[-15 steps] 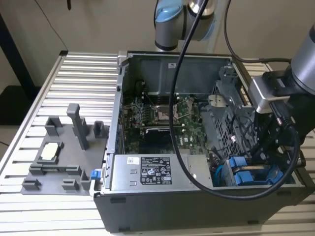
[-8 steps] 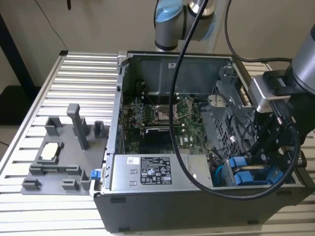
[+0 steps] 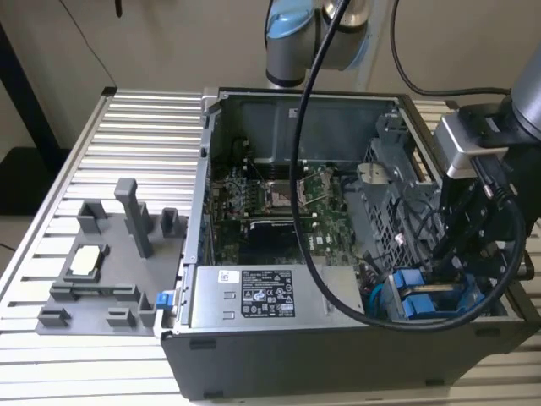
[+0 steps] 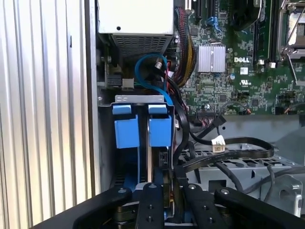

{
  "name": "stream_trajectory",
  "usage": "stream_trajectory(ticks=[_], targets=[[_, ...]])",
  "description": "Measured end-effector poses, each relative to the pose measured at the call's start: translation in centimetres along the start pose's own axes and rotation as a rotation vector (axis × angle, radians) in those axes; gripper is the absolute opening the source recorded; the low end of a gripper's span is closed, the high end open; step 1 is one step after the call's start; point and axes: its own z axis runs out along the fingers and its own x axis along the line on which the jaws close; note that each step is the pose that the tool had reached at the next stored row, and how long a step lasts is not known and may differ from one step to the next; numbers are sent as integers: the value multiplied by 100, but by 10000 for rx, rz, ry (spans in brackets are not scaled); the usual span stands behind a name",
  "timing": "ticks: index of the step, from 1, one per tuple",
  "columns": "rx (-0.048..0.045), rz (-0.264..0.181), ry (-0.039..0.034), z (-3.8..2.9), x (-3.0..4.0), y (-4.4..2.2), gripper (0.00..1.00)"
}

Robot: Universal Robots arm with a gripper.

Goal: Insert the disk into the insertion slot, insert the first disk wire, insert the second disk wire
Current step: 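Insert the second disk wire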

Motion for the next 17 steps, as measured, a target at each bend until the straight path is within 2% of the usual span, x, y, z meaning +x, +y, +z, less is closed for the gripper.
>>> stream_trajectory(ticks=[7, 9, 17], targets=[[-60, 37, 1, -263, -21, -8, 24], [-84, 39, 1, -313, -25, -9, 24], [-89, 40, 2, -331, -27, -10, 24]])
